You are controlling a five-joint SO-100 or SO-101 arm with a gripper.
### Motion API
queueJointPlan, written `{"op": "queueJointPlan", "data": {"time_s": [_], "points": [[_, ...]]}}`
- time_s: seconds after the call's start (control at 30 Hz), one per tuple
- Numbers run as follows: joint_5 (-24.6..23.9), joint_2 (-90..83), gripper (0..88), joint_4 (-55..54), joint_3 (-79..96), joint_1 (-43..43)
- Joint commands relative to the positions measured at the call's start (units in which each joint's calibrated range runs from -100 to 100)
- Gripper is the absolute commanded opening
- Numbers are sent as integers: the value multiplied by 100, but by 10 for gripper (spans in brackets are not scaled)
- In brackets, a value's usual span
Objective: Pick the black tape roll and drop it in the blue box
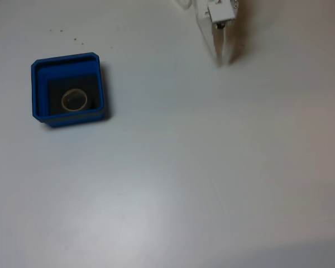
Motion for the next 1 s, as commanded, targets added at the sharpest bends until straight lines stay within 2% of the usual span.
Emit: {"op": "queueJointPlan", "data": {"time_s": [0.0,0.13,0.47,0.97], "points": [[458,-373,15,-728,63,81],[747,-382,15,-1272,63,81],[764,-390,15,-2106,63,81],[764,-398,15,-2782,54,81]]}}
